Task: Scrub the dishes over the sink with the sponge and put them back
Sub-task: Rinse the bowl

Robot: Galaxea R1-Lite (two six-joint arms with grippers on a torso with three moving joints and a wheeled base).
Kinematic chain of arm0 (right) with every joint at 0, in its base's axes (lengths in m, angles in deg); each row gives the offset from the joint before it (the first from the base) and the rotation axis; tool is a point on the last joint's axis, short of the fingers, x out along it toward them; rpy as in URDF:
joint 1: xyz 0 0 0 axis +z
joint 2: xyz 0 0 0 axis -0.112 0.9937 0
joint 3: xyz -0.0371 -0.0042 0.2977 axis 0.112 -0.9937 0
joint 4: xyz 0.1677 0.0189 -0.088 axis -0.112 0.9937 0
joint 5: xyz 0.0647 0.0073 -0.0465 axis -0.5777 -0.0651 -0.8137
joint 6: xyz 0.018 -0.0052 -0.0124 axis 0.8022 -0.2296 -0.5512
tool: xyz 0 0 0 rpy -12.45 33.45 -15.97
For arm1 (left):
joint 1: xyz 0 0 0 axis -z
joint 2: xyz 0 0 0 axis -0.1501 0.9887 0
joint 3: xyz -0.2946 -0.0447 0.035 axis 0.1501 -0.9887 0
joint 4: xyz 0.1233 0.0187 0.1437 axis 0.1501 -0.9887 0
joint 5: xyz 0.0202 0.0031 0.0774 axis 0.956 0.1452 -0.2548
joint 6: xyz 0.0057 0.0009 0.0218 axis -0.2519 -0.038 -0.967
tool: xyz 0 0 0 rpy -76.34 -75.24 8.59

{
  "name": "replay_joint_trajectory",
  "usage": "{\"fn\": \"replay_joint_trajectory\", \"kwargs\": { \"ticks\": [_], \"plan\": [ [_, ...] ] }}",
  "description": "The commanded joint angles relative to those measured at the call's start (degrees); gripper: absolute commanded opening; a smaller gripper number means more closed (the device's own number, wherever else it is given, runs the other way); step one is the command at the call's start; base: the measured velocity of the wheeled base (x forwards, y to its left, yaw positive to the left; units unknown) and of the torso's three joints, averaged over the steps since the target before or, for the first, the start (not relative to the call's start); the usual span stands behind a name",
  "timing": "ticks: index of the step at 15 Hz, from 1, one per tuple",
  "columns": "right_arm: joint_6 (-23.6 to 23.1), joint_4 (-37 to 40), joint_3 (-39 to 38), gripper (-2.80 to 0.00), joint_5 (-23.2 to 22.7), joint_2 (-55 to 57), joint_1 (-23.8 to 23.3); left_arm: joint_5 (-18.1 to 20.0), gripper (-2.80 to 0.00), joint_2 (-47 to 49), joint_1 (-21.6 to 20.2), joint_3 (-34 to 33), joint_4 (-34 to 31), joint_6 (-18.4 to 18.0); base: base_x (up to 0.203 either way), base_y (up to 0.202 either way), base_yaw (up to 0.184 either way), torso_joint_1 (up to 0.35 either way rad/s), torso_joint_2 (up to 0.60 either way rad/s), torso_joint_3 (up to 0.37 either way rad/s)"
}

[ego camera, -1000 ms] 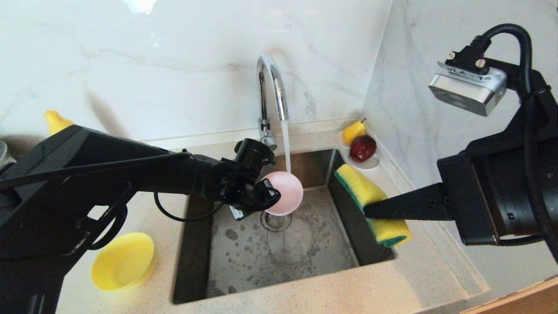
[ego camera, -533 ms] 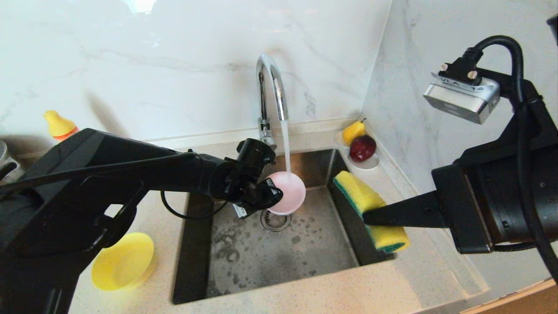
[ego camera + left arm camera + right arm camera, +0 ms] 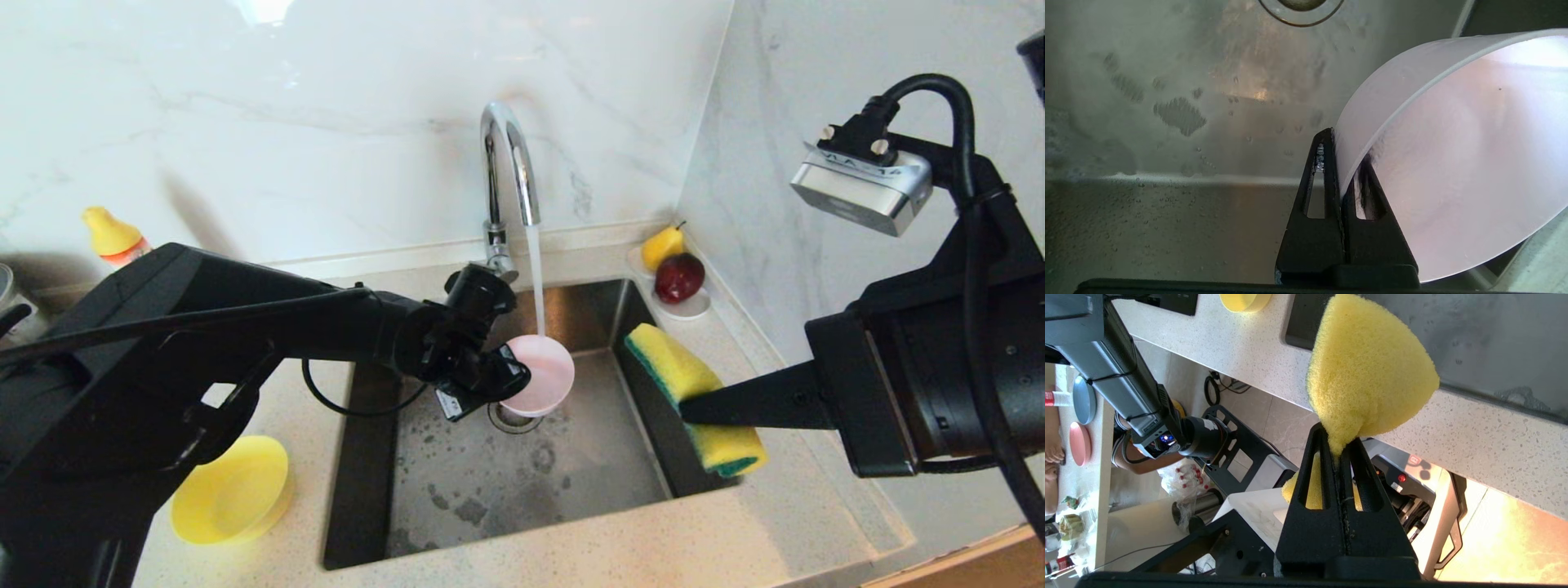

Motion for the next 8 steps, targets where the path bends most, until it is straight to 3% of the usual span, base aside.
{"fn": "replay_joint_trajectory", "kwargs": {
  "ticks": [1,8],
  "plan": [
    [0.1,0.2,0.0,-2.8,0.0,0.1,0.0,-0.1,-2.8,-0.1,0.0,-0.1,-0.1,0.3,0.0,0.0,0.0,0.0,0.0,0.0],
    [0.3,-1.8,-0.8,-2.8,0.0,-0.2,0.0,-0.1,-2.8,-0.4,0.0,0.0,-1.9,0.3,0.0,0.0,0.0,0.0,0.0,0.0]
  ]
}}
